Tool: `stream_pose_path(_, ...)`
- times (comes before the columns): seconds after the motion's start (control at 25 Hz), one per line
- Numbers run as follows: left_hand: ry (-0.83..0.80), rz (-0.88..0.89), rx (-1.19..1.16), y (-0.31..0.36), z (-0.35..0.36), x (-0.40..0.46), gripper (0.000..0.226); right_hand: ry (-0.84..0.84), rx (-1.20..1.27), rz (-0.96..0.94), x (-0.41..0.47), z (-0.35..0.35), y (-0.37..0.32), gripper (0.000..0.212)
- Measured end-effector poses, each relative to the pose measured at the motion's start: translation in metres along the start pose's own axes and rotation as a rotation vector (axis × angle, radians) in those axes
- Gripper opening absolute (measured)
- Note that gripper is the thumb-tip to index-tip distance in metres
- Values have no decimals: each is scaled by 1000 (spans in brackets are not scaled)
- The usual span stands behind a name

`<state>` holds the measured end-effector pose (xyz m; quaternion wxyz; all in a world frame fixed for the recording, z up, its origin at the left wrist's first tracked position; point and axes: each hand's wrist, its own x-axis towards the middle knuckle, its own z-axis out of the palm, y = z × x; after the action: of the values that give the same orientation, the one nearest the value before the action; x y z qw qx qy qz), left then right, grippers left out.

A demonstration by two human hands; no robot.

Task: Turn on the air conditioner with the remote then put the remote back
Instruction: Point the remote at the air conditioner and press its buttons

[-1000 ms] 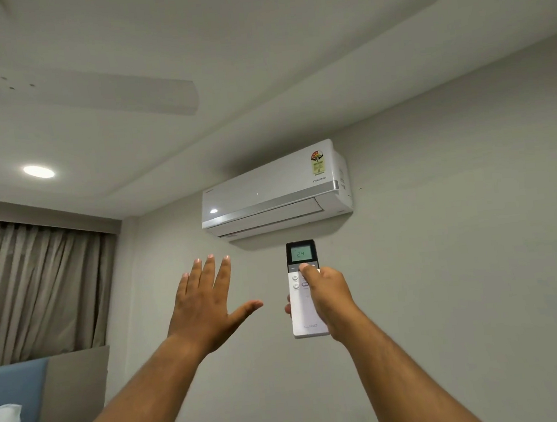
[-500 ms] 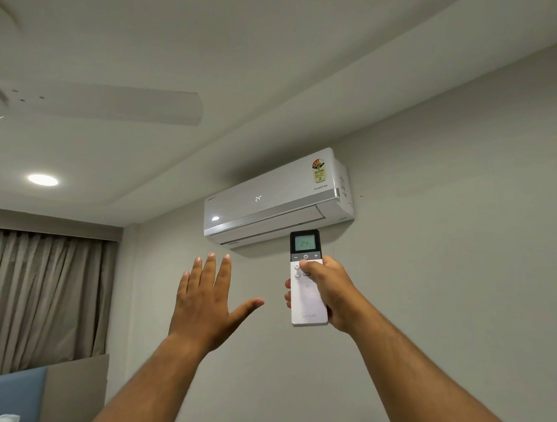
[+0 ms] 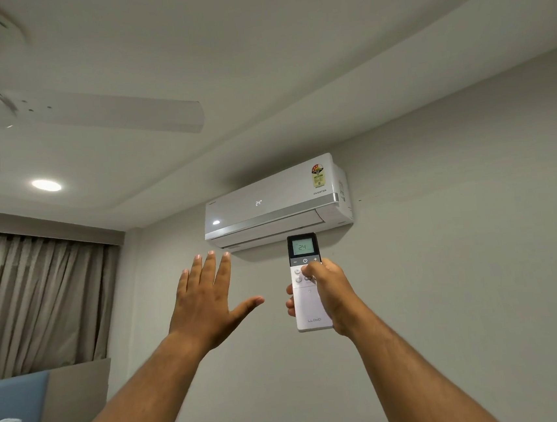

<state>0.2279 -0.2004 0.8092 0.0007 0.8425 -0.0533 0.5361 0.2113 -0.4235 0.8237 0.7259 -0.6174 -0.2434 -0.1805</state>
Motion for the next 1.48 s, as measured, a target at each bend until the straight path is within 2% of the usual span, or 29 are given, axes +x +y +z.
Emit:
stream_pose_path(0.36, 14, 9, -12, 6, -3, -4, 116, 36, 12, -39, -1, -1, -2, 12)
stream_pose_path(0.76, 5, 2, 3, -1, 7, -6, 120, 51, -106, 14, 3, 5, 8, 13)
stream_pose_path(1.48, 22, -4, 72, -22, 18, 0, 117, 46, -106, 5, 22, 19, 25, 15)
